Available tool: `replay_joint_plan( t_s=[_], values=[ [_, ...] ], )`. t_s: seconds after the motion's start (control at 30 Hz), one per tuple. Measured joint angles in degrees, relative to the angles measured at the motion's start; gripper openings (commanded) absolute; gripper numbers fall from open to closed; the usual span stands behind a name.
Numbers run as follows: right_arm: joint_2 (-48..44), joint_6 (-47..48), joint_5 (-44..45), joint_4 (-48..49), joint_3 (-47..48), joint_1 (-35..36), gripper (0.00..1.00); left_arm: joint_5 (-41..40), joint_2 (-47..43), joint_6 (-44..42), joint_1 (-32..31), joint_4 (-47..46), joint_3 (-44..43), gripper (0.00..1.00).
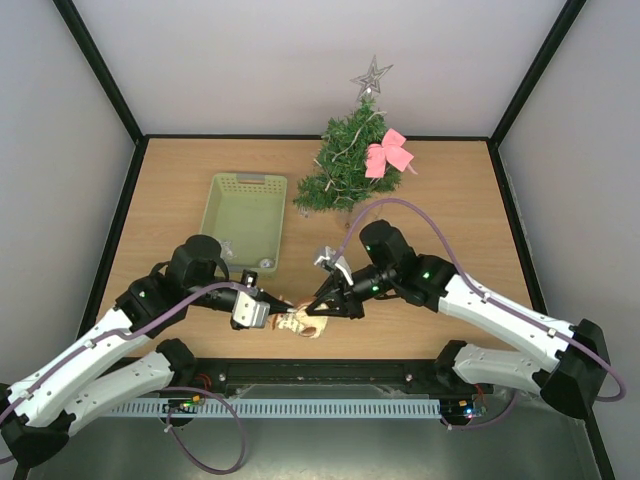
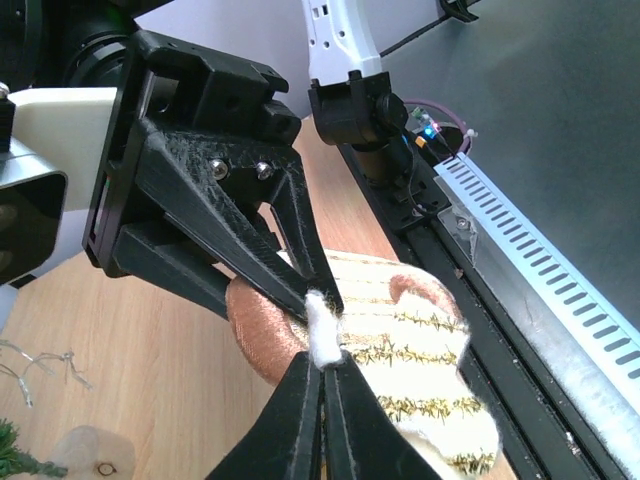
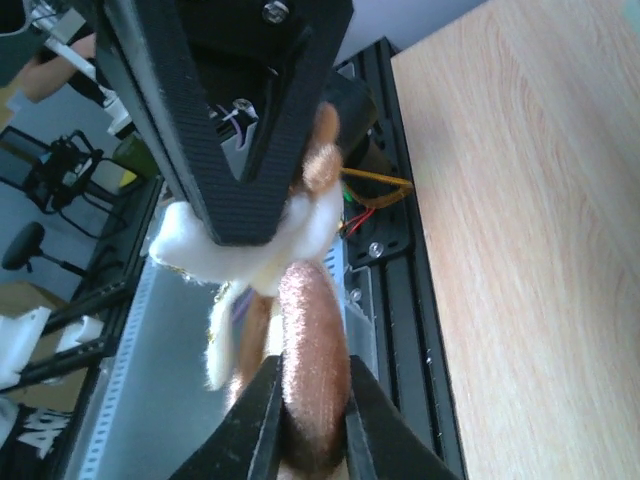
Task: Decorate the small christmas tree
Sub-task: Hang the decoration item on the Christmas tree.
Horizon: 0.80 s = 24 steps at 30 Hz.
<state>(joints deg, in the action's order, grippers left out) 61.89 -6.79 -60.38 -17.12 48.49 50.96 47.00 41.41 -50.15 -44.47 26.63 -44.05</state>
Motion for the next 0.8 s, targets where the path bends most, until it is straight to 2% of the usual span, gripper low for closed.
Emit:
replay_joint_plan(
  t_s=[0.1,0.17,0.2,0.3,0.53,0.67,0.8],
  values=[
    [-0.17,0.9,0.79,-0.57,-0.02,0.15,0.02,-0.37,-0.02,0.44,0.0,-0.2,0.0,0.19],
    [-1.22,0.81,3.02,-0.22,-0.15,0.2,0.02,-1.7,-0.07,1.73,0.0,-0.83,0.0,0.44],
    [-2.25,0.76,4.68,0.04,-0.31,0.24,0.02,-3.04,-0.13,2.93,0.0,-1.4,0.0,0.51],
    [-6.1,0.15,10.25,3.04,-1.64,0.35,0.02,-7.34,-0.24,6.34,0.0,-2.99,-0.04,0.62],
    [-18.1,0.44,27.47,12.94,-10.58,0.44,0.02,-18.34,-2.49,20.09,-0.04,-9.29,-0.13,0.71],
    [-21.46,1.55,36.61,20.09,-16.44,0.44,0.02,-28.96,-5.35,34.32,-0.04,-16.72,-0.13,0.73],
    [-23.04,2.64,43.89,28.46,-22.47,0.44,0.02,-39.52,-5.75,47.08,-0.04,-20.72,-0.02,0.7]
  ],
)
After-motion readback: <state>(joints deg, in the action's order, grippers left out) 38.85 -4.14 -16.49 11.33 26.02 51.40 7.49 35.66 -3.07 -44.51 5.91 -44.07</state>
